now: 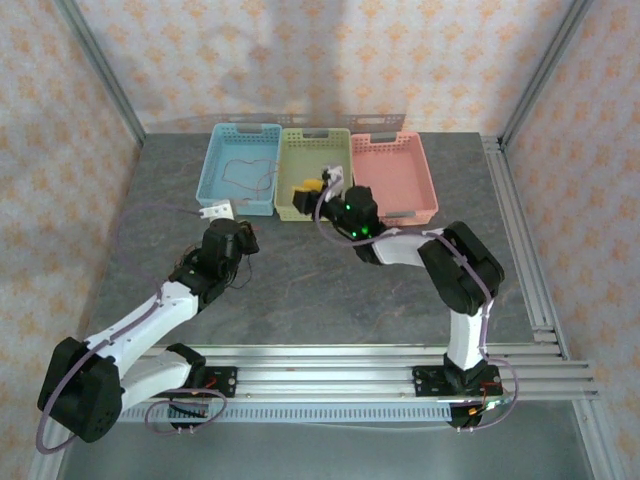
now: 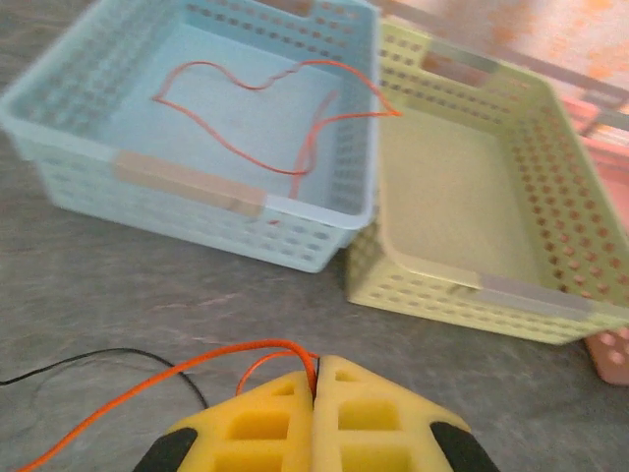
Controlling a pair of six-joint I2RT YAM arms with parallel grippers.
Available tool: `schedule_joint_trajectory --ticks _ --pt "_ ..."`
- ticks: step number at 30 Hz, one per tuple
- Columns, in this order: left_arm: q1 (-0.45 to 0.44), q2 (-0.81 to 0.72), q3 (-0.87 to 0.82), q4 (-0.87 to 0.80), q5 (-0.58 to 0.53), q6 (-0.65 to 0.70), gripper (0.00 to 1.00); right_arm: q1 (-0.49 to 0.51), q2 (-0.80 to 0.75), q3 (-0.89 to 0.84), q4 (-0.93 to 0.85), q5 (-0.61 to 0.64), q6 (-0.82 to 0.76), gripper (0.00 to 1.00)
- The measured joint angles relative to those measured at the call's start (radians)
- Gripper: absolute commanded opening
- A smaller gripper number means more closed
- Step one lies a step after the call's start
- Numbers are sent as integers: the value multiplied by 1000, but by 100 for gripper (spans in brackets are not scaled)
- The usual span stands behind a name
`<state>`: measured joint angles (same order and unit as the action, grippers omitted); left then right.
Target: Untangle the cables
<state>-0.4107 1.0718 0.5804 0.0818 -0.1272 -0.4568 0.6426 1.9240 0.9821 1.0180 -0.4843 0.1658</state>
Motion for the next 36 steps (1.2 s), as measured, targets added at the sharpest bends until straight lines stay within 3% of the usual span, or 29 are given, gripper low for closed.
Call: schedule_joint_trajectory --ticks 2,11,17,21,24,30,36 --pt "-3 16 0 17 64 14 0 0 52 -65 112 -66 -24 47" --pt "-61 92 51 48 320 67 0 1 113 -138 259 -219 -83 48" --pt "-134 99 95 63 488 93 0 5 111 -150 299 -224 -105 48" --pt "-178 62 100 65 530 110 0 3 99 -188 315 -172 -130 48" --pt "-179 49 104 60 495 119 0 -2 79 -221 316 -98 -160 48" --pt "-162 16 105 15 307 117 0 -10 19 -258 313 105 -238 49" --pt "-109 -8 104 -28 144 91 0 -17 -2 -258 245 122 -328 49"
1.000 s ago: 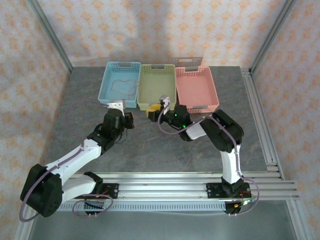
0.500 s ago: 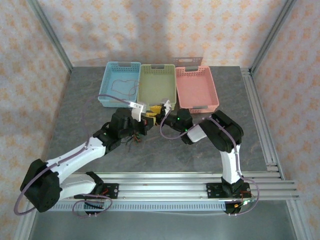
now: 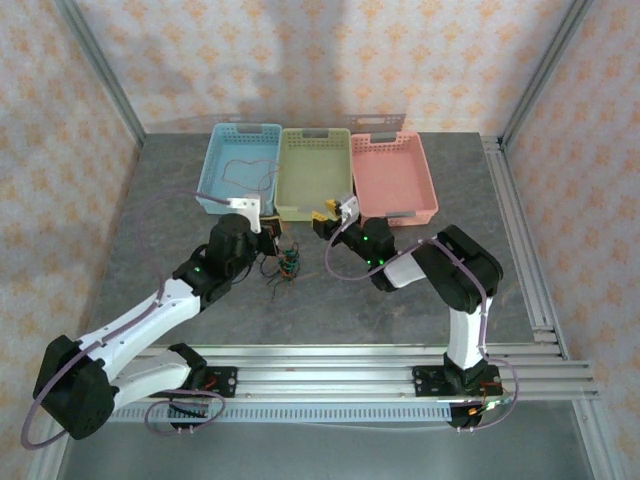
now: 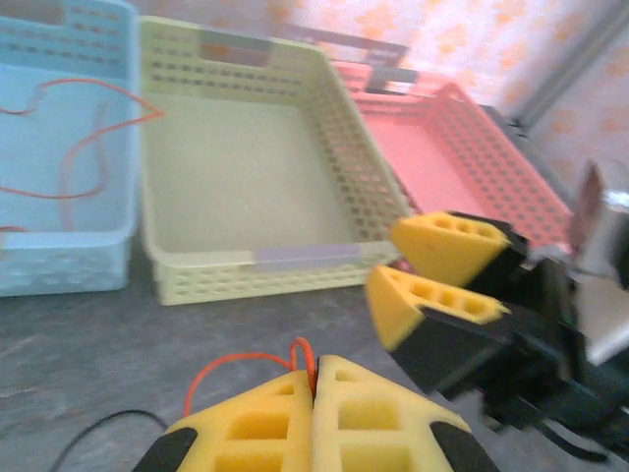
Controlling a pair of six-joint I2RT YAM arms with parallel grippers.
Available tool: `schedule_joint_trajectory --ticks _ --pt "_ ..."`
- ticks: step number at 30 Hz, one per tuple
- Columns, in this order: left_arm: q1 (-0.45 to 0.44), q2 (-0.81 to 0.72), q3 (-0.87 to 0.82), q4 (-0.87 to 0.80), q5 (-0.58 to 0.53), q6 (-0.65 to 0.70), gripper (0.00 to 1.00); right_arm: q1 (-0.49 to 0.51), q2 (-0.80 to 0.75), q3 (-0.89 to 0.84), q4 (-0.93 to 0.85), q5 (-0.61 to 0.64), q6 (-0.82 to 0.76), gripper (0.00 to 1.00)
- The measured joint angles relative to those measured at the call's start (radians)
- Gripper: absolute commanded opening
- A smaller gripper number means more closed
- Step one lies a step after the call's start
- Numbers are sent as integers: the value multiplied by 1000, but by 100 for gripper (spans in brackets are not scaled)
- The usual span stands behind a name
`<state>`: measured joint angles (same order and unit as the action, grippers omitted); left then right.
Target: Untangle the cables
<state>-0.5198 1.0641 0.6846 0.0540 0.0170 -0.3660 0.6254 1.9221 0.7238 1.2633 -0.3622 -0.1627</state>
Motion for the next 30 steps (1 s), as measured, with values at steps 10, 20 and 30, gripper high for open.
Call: schedule_joint_trajectory --ticks 10,20,30 --pt "31 0 -13 -41 -69 -21 0 0 1 5 -87 -218 -81 46" --pt "32 -9 -26 -42 -59 -21 0 16 60 40 17 -377 -21 46" --pt "32 20 -26 -38 -32 -21 0 50 65 90 -68 -427 -48 49"
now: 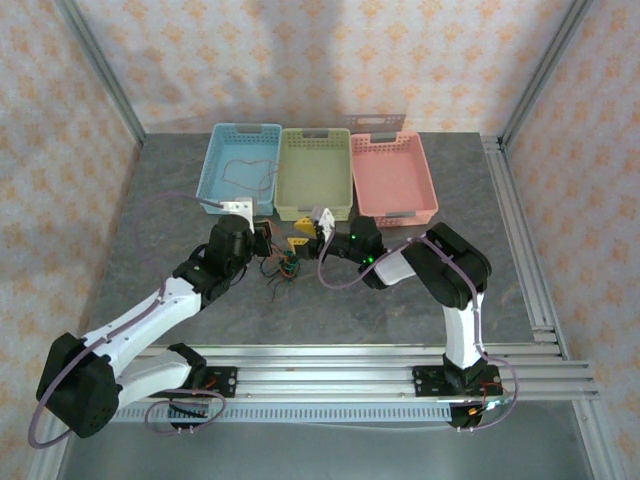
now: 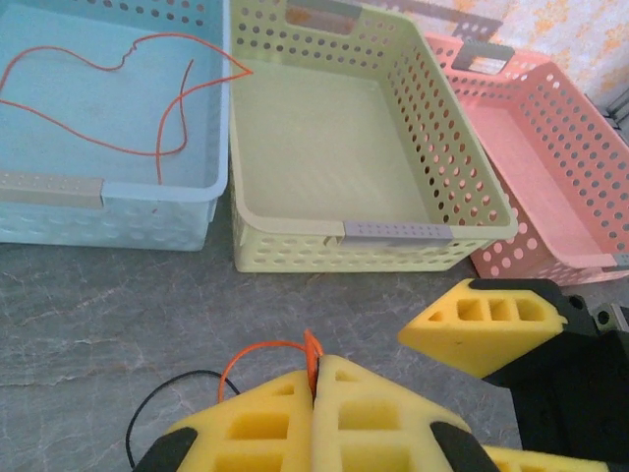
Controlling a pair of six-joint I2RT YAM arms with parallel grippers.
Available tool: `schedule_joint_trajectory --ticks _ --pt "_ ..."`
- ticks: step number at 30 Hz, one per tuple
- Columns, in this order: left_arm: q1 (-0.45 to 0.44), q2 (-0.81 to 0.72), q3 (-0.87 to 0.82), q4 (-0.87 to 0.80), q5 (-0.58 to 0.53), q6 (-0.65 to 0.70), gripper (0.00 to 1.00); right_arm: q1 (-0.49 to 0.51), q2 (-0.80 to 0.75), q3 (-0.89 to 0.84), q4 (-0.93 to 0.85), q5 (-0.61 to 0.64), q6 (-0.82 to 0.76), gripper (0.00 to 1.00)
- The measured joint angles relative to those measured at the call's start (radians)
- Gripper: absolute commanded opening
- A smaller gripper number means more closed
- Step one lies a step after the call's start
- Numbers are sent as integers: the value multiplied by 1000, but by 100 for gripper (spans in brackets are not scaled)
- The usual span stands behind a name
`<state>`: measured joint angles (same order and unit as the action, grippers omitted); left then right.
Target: Untangle the cables
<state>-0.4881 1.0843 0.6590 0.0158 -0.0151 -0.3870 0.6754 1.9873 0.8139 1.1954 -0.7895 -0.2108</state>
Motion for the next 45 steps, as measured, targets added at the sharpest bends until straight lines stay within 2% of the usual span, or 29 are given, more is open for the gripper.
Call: schedule_joint_trajectory --ticks 9,17,26,35,38,41,45 --pt "0 2 0 4 14 0 0 20 4 19 -86 -8 -34 42" --pt "0 2 0 3 7 0 0 20 4 19 -88 -24 -42 53" --pt "0 2 0 3 -20 -1 0 20 4 -5 31 -42 -4 52" --pt "0 2 0 3 -21 -1 0 27 4 -1 -53 -45 -50 52" --pt "0 2 0 3 -21 -1 0 29 4 5 -89 -45 -61 47" --pt "0 2 0 3 -20 -1 0 29 4 6 -104 -42 -67 34" --pt "0 2 0 3 -20 -1 2 29 5 10 -116 -32 -72 5"
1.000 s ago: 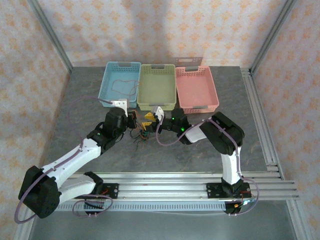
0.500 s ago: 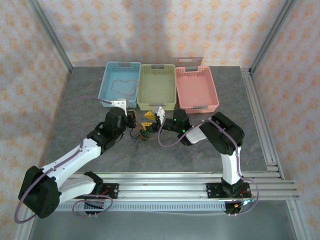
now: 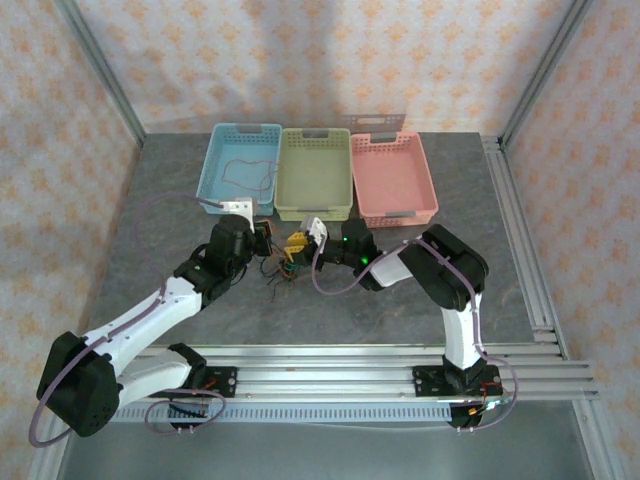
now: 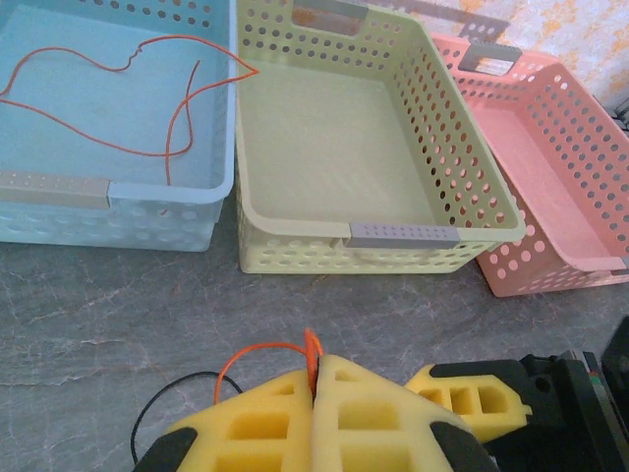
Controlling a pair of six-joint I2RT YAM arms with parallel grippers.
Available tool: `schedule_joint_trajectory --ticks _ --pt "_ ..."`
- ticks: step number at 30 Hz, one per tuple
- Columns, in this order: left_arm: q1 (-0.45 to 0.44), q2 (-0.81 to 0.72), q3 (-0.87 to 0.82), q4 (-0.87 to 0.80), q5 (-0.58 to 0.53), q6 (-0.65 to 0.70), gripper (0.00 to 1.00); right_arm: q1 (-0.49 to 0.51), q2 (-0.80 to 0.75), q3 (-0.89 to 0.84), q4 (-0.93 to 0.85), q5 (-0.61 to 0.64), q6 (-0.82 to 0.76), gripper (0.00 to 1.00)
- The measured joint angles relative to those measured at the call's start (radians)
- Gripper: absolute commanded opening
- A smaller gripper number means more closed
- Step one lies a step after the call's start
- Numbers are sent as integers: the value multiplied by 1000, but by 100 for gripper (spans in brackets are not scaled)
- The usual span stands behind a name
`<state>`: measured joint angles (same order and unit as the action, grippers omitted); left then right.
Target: Untangle the cables
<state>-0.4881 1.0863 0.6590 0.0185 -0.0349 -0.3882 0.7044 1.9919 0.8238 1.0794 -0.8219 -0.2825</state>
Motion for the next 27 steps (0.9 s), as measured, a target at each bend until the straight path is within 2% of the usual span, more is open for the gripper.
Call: schedule_joint_trajectory --ticks 1,2,4,6,8,10,17,23,27 --pt "0 0 0 0 0 0 9 0 0 0 5 6 -2 0" --pt "0 0 0 0 0 -2 20 0 0 0 12 14 8 0" --pt "0 0 0 0 1 -4 47 0 0 -5 52 41 20 0" --pt "0 0 0 0 0 -10 61 0 0 -25 121 81 35 0" --pt "0 -1 0 -1 -2 -14 69 -5 -2 -55 176 137 50 0" --pt "0 -3 0 -3 -5 -14 72 -17 -18 -92 202 217 64 0" --pt "0 13 18 -28 -8 -14 73 -98 -58 -127 256 415 166 0" --pt "-1 100 95 -74 14 -5 71 -114 -58 -127 262 468 237 0" --pt "-3 193 158 -106 73 2 69 -126 -58 -126 262 467 284 0"
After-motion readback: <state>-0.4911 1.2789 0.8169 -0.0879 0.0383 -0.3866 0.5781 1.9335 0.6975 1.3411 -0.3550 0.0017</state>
